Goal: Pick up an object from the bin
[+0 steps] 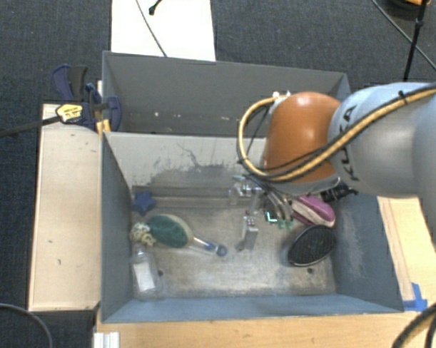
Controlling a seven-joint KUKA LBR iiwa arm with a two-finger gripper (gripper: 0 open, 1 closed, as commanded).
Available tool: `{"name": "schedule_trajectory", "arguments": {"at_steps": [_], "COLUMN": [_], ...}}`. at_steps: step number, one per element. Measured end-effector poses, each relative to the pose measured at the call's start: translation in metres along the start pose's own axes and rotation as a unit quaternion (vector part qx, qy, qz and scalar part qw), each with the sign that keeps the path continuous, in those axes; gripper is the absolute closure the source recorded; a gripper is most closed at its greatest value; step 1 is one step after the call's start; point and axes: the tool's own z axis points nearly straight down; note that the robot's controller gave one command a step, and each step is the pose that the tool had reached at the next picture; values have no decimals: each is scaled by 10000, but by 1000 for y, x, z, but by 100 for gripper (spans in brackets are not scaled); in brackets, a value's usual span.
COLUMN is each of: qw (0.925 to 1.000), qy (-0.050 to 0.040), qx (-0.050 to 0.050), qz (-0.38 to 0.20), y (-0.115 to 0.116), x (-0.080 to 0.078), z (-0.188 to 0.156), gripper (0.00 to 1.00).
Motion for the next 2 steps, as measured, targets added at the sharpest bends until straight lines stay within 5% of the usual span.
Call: {"name": "schedule_trajectory", "arguments": {"at_steps": [1,2], "qw": [9937,9963], "qy": [-14,-72], "qx": [3,15], "qz": [-1119,-858], "y": [102,125], "x": [46,-2], "z": [39,68], "gripper": [0,0]}}
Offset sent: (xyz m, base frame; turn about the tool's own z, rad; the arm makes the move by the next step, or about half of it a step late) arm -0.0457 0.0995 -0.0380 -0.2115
